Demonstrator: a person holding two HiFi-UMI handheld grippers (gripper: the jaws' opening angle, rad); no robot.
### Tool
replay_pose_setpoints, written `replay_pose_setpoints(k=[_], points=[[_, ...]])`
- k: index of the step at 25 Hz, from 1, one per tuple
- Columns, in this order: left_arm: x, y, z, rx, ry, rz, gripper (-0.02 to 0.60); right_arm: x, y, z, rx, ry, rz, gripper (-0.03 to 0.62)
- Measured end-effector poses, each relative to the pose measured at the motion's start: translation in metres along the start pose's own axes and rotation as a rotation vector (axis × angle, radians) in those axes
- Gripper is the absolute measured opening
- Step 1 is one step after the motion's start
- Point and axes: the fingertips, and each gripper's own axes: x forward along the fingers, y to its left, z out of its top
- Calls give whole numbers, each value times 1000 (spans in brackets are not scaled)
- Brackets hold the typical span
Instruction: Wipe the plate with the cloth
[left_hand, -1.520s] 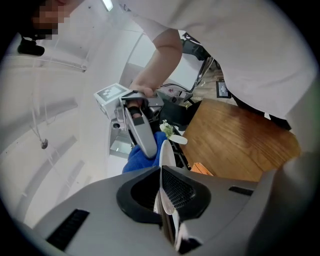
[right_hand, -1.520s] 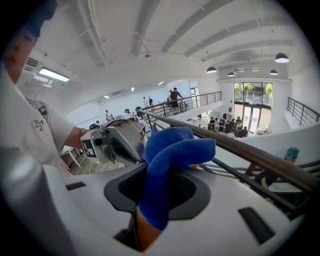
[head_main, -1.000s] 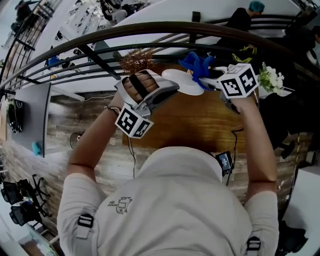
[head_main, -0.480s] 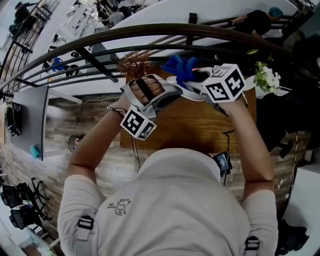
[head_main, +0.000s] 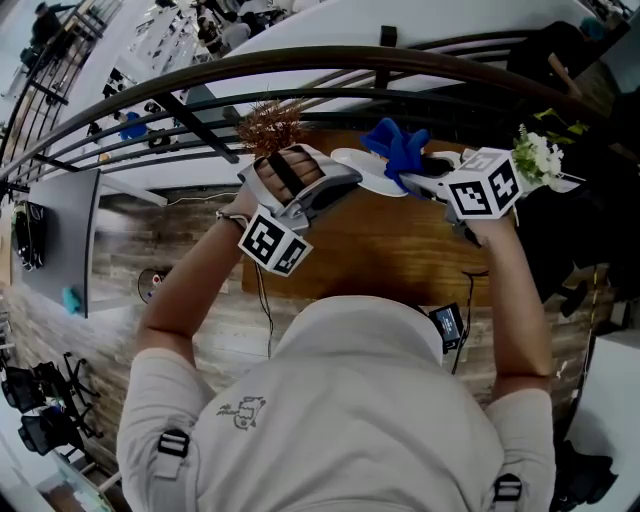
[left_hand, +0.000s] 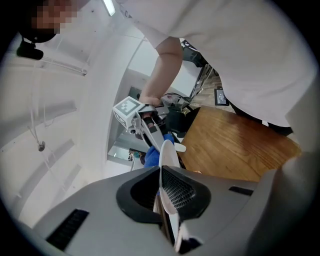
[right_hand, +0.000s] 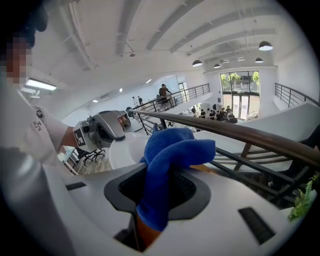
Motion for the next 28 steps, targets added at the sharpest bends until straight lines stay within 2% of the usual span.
replay_pose_setpoints(k=[8, 13, 17, 19, 22, 28], points=[[-5, 6, 32, 42, -56, 9, 23, 8, -18, -6, 10, 30, -33, 110], [0, 6, 35, 29, -66, 14, 26, 25, 3, 18, -66, 32, -20, 110], [2, 2, 26, -3, -48, 9, 25, 19, 28, 36, -114, -11, 4, 110], [2, 1, 14, -43, -30, 9, 23, 14, 36, 42, -122, -38, 19, 110], [4, 1, 0, -144, -15, 18, 23, 5, 33, 38, -110, -60, 6, 110], [12, -5, -21, -328, 5, 28, 23, -8, -11, 6, -61, -47, -117, 110]])
